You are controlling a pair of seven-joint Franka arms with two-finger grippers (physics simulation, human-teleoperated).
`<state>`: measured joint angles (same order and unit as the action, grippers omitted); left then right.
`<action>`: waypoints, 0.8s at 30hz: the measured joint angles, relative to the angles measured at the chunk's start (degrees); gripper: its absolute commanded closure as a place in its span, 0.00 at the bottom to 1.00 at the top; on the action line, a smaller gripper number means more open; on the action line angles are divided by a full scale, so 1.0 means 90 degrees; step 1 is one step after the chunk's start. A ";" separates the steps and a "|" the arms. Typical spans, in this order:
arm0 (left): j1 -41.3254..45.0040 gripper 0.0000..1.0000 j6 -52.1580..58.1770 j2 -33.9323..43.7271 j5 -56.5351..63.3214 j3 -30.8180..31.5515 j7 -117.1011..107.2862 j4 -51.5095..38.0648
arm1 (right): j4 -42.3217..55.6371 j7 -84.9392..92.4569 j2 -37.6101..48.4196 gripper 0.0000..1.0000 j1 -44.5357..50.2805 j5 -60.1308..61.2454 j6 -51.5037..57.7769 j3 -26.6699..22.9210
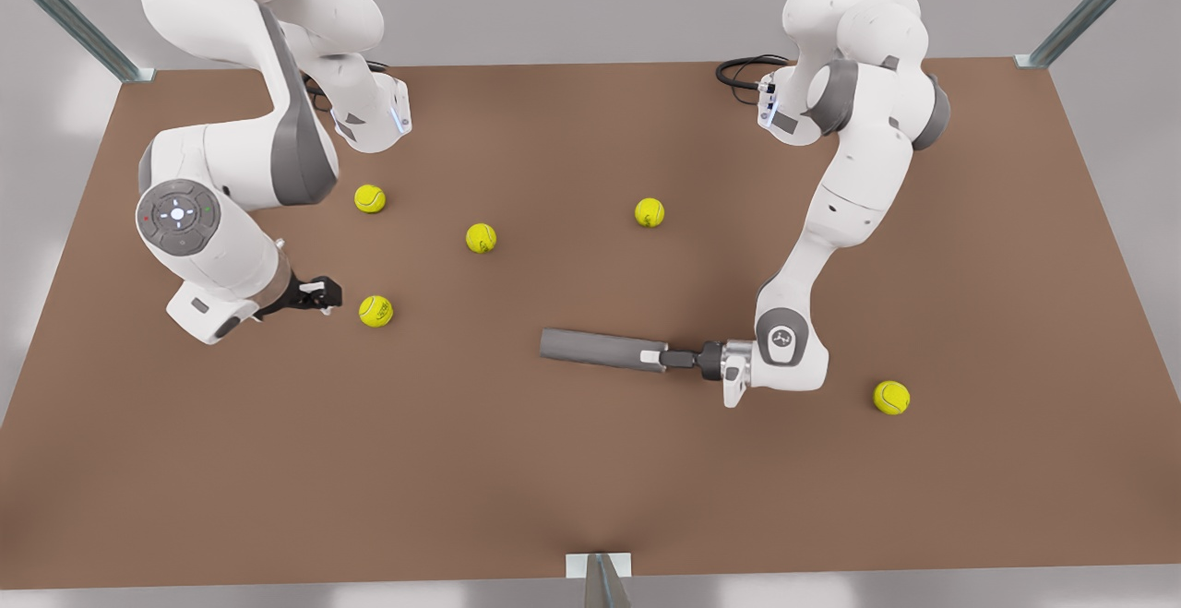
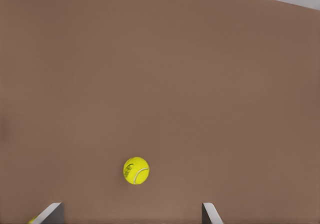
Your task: Put the tennis tube upright
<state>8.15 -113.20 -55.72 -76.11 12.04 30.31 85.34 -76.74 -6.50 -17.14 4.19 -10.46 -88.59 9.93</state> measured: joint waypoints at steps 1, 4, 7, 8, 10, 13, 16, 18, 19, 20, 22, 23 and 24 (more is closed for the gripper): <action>0.0002 0.00 0.0000 -0.0009 -0.0002 0.0000 0.0001 0.0000 | 0.0000 0.0003 0.0008 0.00 0.0005 0.0000 0.0000 0.0000; 0.0002 0.15 0.0009 -0.0004 0.0000 0.0000 0.0001 0.0004 | -0.0009 0.0008 0.0009 0.00 0.0014 0.0000 0.0000 0.0000; 0.0002 0.38 0.0019 -0.0006 0.0008 0.0000 0.0001 0.0004 | -0.0009 0.0009 0.0003 0.00 0.0013 0.0000 0.0000 0.0000; 0.0002 0.41 0.0020 -0.0010 0.0010 0.0000 0.0001 0.0008 | -0.0009 0.0009 0.0007 0.00 0.0013 0.0000 0.0000 0.0000; 0.0002 0.45 0.0029 -0.0010 0.0012 0.0000 -0.0008 0.0004 | -0.0009 0.0009 0.0007 0.00 0.0012 0.0000 0.0000 0.0000; 0.0002 0.48 0.0056 -0.0010 0.0016 0.0000 -0.0032 0.0010 | -0.0001 0.0009 0.0003 0.00 0.0013 0.0000 0.0000 0.0000; 0.0002 0.54 0.0068 -0.0010 0.0030 -0.0001 -0.0057 0.0001 | 0.0001 0.0009 0.0008 0.00 0.0013 0.0000 0.0000 0.0000; 0.0002 0.55 0.0068 -0.0010 0.0036 0.0000 -0.0057 0.0000 | 0.0001 0.0009 0.0000 0.00 0.0013 0.0000 0.0000 0.0000; 0.0002 0.55 0.0068 -0.0001 0.0038 0.0000 -0.0066 0.0000 | -0.0008 0.0009 0.0006 0.00 0.0022 0.0000 0.0000 0.0000; 0.0002 0.55 0.0068 0.0000 0.0041 0.0000 -0.0067 0.0000 | -0.0009 0.0009 0.0009 0.00 0.0024 0.0000 0.0000 0.0000; 0.0001 0.55 0.0115 0.0009 0.0047 0.0000 -0.0067 0.0000 | -0.0009 0.0007 0.0007 0.00 0.0023 0.0000 0.0000 0.0000; -0.0004 0.55 0.0132 0.0010 0.0049 0.0000 -0.0067 0.0000 | -0.0009 0.0009 0.0003 0.00 0.0023 0.0000 0.0000 0.0000; 0.0000 0.55 0.0146 0.0010 0.0051 0.0000 -0.0067 0.0000 | -0.0009 0.0009 0.0006 0.00 0.0022 0.0000 0.0000 0.0000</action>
<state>8.16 -111.89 -55.64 -75.65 12.04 29.71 85.34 -76.82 -6.42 -17.09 4.39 -10.46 -88.59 9.93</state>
